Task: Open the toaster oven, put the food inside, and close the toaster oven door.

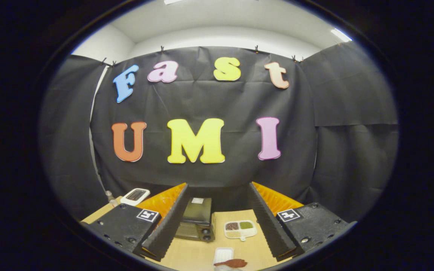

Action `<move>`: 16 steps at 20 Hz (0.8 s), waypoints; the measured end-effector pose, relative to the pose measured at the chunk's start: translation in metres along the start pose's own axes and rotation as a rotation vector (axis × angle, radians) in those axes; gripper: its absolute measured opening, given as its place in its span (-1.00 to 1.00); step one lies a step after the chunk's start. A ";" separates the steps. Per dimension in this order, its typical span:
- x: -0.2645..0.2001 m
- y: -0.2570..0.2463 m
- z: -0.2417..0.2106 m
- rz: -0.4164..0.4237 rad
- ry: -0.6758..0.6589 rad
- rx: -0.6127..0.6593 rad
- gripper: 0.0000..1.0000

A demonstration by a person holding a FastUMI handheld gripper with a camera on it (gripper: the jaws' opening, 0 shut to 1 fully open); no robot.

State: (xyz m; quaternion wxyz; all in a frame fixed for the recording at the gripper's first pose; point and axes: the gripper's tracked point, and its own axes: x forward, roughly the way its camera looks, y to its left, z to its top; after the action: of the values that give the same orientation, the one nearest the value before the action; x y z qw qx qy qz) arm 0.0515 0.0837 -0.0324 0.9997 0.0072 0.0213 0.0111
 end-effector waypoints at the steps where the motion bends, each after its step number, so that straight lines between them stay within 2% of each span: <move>1: 0.008 0.010 -0.008 -0.012 0.010 -0.012 0.98; 4: 0.038 0.065 -0.033 0.018 0.015 -0.019 0.98; 10: 0.106 0.156 -0.118 0.050 0.066 -0.061 0.99; 16: 0.162 0.180 -0.203 0.004 0.166 -0.078 1.00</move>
State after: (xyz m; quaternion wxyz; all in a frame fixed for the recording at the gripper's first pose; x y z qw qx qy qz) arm 0.2010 0.2697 -0.2397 0.9940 -0.0325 0.1037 0.0147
